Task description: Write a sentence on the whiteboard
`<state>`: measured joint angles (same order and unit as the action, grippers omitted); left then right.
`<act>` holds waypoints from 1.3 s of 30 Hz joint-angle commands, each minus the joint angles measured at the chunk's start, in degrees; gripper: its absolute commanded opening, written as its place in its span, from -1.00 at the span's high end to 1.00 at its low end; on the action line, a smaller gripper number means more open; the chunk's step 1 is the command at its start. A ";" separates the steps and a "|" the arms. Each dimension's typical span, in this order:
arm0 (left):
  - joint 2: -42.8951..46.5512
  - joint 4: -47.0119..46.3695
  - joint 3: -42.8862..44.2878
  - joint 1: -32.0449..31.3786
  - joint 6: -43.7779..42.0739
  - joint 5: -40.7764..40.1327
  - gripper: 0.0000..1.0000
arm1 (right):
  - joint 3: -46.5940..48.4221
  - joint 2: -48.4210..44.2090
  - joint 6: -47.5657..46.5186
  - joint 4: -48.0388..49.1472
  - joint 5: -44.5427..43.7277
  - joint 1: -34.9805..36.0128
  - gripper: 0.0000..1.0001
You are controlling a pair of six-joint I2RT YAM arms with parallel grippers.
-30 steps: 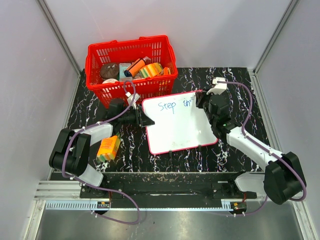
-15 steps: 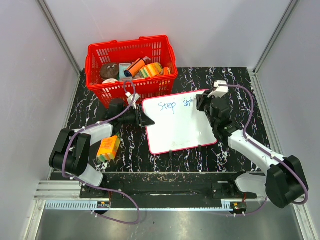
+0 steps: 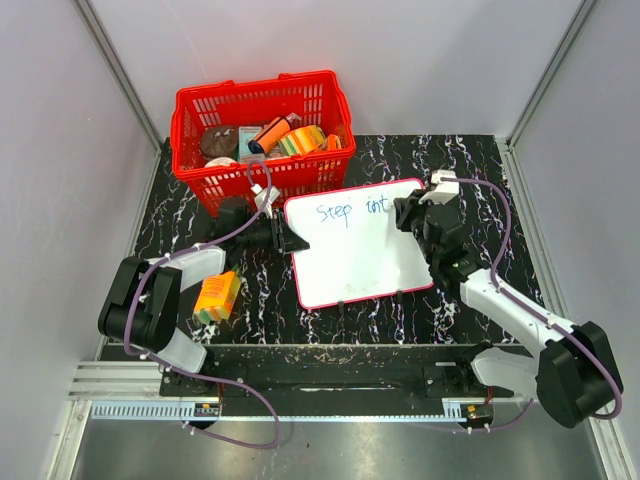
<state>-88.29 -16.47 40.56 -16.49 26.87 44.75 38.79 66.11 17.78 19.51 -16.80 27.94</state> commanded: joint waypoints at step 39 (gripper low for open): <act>-2.59 5.22 -0.30 -2.14 -10.26 -11.44 1.00 | 4.98 -1.60 -2.84 -1.23 -5.26 -0.70 1.00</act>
<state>-88.29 -16.19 40.82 -16.62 26.57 44.73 40.80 63.18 16.01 16.93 -20.05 27.70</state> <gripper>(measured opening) 0.279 0.190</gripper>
